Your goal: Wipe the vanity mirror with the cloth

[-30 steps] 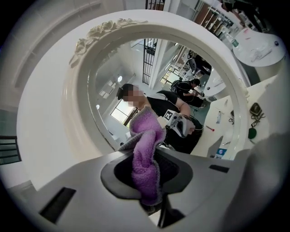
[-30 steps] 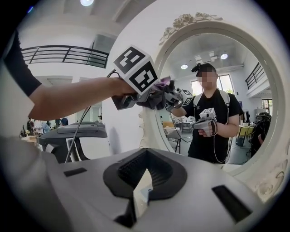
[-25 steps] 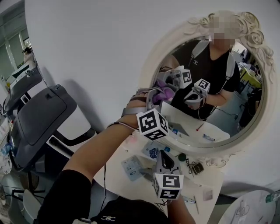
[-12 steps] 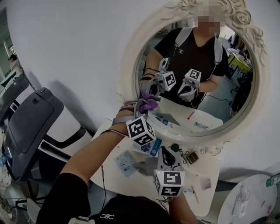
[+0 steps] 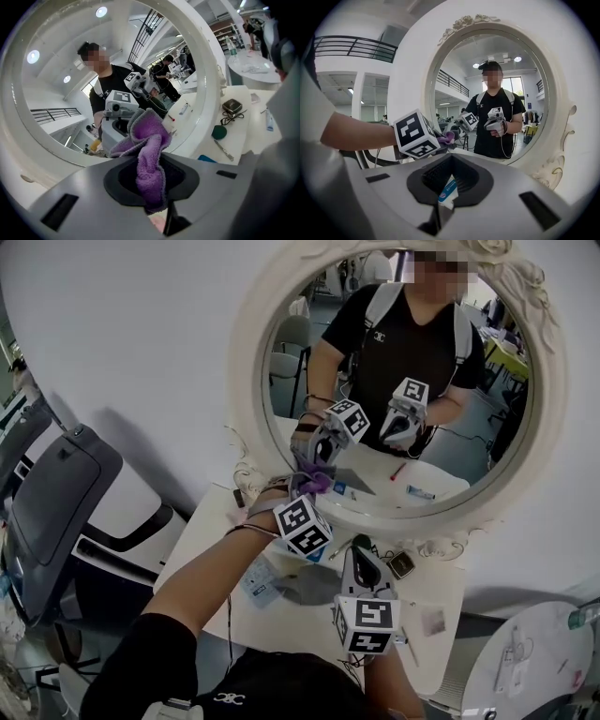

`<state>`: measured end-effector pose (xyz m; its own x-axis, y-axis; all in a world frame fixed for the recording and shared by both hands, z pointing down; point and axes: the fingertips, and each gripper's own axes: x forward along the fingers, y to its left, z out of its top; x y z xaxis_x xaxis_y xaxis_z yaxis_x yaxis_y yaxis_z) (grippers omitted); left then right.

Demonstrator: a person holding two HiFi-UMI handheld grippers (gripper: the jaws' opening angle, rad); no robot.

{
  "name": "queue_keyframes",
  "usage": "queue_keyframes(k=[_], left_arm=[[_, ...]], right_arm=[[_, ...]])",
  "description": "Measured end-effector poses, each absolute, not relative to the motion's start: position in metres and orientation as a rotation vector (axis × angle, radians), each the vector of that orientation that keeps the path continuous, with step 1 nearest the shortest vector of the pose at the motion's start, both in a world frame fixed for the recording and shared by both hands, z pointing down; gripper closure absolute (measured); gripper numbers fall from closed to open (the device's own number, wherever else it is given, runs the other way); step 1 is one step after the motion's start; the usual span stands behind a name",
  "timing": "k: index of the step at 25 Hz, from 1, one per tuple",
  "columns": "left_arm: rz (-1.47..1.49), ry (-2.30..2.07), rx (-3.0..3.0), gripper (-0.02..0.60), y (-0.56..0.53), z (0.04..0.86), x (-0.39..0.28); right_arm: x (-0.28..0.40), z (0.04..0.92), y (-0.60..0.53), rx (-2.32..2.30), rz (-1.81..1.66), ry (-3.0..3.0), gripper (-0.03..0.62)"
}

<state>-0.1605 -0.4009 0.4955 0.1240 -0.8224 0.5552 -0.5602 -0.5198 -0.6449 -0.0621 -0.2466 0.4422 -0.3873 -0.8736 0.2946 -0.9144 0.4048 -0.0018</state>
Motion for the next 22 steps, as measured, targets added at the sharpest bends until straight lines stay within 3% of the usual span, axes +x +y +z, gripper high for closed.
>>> queue_keyframes(k=[22], left_arm=[[-1.406,1.307,-2.219,0.515,-0.380,0.554,-0.064]], right_arm=[[0.047,0.465,-0.249,1.733,0.349,-2.328,0.589]])
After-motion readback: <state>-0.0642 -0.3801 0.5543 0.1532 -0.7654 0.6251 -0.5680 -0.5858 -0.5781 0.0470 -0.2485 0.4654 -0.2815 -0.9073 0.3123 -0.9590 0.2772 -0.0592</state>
